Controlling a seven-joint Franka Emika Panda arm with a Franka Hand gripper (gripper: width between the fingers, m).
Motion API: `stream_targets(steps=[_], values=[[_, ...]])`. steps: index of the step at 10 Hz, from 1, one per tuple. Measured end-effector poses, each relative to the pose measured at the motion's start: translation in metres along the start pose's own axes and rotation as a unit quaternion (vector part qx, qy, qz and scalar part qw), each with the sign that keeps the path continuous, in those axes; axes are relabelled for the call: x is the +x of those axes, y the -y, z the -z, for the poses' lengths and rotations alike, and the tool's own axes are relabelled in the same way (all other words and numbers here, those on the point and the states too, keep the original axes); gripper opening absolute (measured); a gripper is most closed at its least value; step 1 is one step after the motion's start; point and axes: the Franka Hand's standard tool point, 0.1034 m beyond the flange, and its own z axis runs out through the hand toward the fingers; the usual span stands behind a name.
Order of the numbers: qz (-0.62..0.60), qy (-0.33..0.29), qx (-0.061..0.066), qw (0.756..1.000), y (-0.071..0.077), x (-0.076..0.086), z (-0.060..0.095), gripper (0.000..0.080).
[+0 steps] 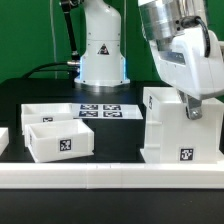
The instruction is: Assemble drawer
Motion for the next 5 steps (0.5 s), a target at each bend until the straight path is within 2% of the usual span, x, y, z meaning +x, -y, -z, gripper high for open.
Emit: stream_targets(steps=[4, 5], values=[[0.000, 0.000, -0.003, 1.000, -0.0007, 0.0008, -0.0007, 0.0045], [0.019, 0.000, -0.004, 1.000, -0.0016, 0.0010, -0.0004, 0.0241]])
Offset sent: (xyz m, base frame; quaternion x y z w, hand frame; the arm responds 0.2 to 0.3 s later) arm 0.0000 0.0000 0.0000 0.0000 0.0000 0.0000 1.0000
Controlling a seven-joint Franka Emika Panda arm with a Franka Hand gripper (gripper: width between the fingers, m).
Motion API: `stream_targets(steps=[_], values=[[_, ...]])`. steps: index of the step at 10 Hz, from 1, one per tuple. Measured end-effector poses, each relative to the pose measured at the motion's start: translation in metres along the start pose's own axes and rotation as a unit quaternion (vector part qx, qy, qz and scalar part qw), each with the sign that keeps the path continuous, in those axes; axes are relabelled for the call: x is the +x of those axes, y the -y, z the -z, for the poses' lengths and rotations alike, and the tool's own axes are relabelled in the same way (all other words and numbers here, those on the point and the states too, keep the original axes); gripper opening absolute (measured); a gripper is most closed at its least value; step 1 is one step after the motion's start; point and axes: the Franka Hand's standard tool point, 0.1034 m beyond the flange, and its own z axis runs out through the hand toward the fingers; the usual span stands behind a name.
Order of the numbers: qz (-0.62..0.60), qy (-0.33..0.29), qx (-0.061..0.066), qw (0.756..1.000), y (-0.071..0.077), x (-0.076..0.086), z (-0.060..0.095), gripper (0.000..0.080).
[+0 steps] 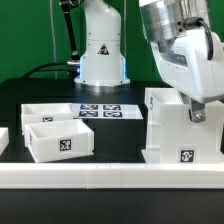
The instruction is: Assemble drawer
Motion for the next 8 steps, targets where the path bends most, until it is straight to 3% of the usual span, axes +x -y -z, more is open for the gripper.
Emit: stream_targets(steps=[1, 3, 5, 8], values=[[0.054, 0.000, -0.004, 0.999, -0.007, 0.001, 0.003, 0.0241], [0.124, 0.003, -0.013, 0.992, -0.019, 0.000, 0.019, 0.0595], [0.181, 0.007, -0.009, 0.983, -0.024, 0.004, 0.037, 0.0633], [0.211, 0.007, -0.020, 0.977, -0.028, 0.004, 0.031, 0.0649]])
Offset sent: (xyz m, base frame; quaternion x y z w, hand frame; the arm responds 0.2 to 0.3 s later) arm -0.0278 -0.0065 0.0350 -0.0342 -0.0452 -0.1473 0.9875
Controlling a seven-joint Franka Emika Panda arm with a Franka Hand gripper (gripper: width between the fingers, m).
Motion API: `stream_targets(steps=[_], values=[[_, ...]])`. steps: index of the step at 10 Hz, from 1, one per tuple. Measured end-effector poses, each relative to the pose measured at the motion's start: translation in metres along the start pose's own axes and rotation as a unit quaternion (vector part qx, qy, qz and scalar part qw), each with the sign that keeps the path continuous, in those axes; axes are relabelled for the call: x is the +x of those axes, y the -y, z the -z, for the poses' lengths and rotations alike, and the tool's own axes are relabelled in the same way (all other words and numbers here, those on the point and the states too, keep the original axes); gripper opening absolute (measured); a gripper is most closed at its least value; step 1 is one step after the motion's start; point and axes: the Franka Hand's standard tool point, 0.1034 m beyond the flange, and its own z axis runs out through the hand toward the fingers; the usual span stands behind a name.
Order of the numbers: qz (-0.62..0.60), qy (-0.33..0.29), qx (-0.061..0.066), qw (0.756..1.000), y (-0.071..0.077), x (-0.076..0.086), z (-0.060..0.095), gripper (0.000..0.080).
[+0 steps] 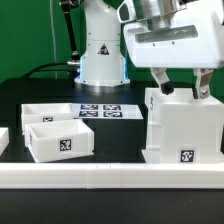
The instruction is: Assemble drawer
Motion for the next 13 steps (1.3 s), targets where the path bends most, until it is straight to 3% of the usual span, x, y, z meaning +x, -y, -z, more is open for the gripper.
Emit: stream_targets(steps=[1, 2, 3, 7, 8, 11, 13], values=[[0.117, 0.001, -0.041, 0.992, -0.015, 0.002, -0.002, 0.0649], [0.185, 0.006, -0.052, 0.981, -0.021, 0.007, 0.005, 0.0649], [0.215, 0.013, -0.054, 0.975, -0.024, 0.009, 0.012, 0.0649], [0.292, 0.016, -0.056, 0.955, -0.025, 0.009, 0.010, 0.0649], [0.338, 0.020, -0.060, 0.939, -0.027, 0.011, 0.016, 0.0649], [0.446, 0.014, -0.051, 0.893, -0.036, 0.024, 0.047, 0.0649], [0.472, 0.004, -0.048, 0.880, -0.049, 0.031, 0.045, 0.0649]])
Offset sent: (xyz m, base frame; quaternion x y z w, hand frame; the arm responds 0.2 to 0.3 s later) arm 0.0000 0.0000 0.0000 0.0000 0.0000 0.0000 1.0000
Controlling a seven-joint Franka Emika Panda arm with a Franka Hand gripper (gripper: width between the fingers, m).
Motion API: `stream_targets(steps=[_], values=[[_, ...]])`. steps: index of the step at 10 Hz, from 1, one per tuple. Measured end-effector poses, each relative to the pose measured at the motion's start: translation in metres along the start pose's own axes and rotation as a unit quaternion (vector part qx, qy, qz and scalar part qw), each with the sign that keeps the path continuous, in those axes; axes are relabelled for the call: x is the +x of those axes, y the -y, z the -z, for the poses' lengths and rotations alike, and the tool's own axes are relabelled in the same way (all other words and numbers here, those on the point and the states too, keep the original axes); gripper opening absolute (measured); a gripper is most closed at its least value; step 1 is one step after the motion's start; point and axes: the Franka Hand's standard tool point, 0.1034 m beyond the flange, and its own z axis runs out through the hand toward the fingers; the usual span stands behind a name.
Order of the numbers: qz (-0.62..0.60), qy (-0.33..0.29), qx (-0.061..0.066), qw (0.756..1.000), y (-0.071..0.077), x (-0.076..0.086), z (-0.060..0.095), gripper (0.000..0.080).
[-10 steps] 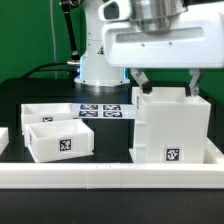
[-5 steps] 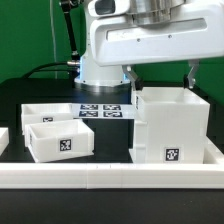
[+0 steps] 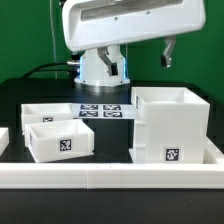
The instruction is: Assemble drawer
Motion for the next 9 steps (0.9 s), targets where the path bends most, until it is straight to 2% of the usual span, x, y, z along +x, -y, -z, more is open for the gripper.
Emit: stream_targets(steps=[2, 3, 6, 7, 8, 9], values=[[0.048, 0.001, 0.000, 0.999, -0.002, 0.000, -0.001, 0.0649], [0.135, -0.007, -0.012, 0.991, -0.016, -0.002, -0.003, 0.0649], [0.191, -0.010, -0.022, 0.981, -0.061, -0.014, -0.010, 0.0649], [0.195, -0.014, -0.026, 0.980, -0.075, -0.020, -0.017, 0.0649], [0.186, -0.007, -0.025, 0.982, -0.084, -0.028, -0.026, 0.0649], [0.187, -0.006, -0.026, 0.982, -0.083, -0.027, -0.025, 0.0649]])
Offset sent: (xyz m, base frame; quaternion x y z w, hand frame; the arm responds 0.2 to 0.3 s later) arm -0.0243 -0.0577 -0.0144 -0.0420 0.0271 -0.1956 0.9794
